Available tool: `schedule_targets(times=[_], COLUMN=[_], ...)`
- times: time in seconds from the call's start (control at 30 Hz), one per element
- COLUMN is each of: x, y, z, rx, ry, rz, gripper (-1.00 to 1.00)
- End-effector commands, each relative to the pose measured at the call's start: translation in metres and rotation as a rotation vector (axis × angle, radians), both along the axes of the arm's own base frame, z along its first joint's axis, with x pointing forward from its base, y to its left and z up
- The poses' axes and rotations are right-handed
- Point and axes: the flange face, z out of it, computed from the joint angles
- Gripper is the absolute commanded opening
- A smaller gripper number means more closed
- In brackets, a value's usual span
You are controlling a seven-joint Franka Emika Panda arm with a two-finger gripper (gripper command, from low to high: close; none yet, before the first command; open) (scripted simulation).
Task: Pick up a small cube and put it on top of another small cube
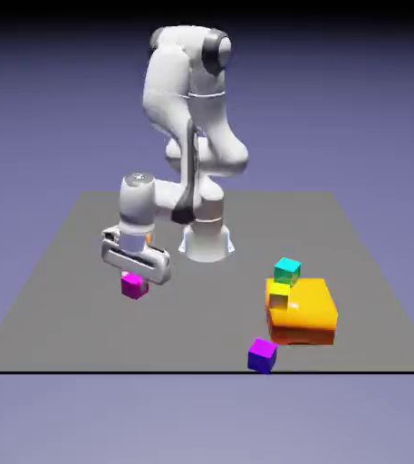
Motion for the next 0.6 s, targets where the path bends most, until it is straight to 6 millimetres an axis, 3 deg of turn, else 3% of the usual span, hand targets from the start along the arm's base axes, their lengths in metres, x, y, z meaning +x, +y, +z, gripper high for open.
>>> schedule_targets(times=[0.0,0.17,0.33,0.37,0.53,0.57], x=[0.015,0.082,0.111,0.111,0.117,0.117], y=[0.014,0.128,0.261,0.261,0.261,0.261], z=[0.003,0.016,0.03,0.03,-0.039,-0.039], rx=[0.0,0.013,0.043,0.043,0.043,0.043], ry=[0.0,-0.003,-0.002,-0.002,-0.002,-0.002], rz=[0.029,0.23,0.418,0.418,0.418,0.418], gripper=[-1.0,-1.0,-1.0,-1.0,-1.0,1.0])
